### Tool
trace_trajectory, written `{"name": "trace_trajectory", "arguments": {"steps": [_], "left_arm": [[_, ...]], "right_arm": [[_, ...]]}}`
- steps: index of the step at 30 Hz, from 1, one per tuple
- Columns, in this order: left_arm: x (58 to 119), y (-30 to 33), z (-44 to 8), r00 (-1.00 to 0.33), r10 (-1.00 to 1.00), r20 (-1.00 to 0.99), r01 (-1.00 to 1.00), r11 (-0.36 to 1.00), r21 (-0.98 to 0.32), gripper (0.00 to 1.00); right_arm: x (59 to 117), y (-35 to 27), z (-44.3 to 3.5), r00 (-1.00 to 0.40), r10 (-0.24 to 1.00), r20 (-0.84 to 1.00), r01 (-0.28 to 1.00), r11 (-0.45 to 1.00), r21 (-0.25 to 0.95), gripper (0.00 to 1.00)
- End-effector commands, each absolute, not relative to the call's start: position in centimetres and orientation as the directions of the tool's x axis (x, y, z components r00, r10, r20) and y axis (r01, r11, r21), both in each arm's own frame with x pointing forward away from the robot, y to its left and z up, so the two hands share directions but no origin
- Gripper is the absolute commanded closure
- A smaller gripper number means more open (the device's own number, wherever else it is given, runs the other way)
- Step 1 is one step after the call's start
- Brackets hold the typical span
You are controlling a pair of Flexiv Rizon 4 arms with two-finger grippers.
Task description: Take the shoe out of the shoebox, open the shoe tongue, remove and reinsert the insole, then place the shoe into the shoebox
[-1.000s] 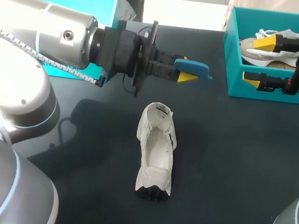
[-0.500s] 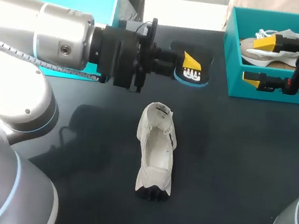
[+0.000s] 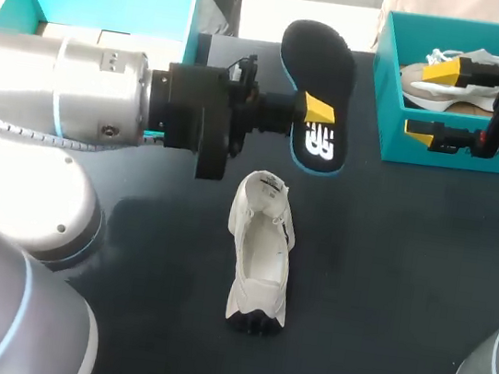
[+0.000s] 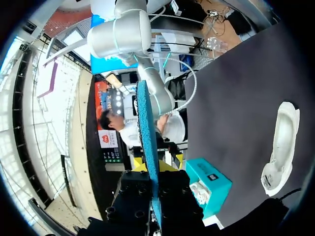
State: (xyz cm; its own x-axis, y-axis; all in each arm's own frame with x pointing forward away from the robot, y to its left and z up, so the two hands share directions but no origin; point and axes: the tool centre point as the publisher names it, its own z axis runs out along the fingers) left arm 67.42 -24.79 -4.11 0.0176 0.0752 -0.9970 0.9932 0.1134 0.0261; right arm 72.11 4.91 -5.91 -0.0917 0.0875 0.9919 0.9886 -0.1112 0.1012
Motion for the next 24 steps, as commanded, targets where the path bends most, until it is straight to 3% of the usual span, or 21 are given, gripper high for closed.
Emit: {"name": "trace_trajectory", "arguments": {"steps": [1,7,17,24], "left_arm": [[67.5,-25.7,-5.9,-0.061,-0.036,-0.997,0.990,0.128,-0.066,1.00],[68.2,-26.9,-6.7,-0.046,-0.019,-0.999,0.995,0.089,-0.047,1.00],[69.5,-30.9,-6.1,0.127,0.052,-0.991,0.992,-0.007,0.126,1.00],[69.5,-33.6,-5.9,0.139,0.043,-0.989,0.990,-0.005,0.139,1.00]], "right_arm": [[72.2,5.0,-6.0,-0.092,0.088,0.992,0.989,-0.110,0.101,0.00],[72.2,5.0,-6.0,-0.092,0.088,0.992,0.989,-0.110,0.101,0.00],[71.7,7.3,-5.6,-0.072,0.111,0.991,0.996,-0.039,0.077,0.00],[71.8,8.3,-5.8,-0.081,0.094,0.992,0.995,-0.057,0.086,0.00]]}}
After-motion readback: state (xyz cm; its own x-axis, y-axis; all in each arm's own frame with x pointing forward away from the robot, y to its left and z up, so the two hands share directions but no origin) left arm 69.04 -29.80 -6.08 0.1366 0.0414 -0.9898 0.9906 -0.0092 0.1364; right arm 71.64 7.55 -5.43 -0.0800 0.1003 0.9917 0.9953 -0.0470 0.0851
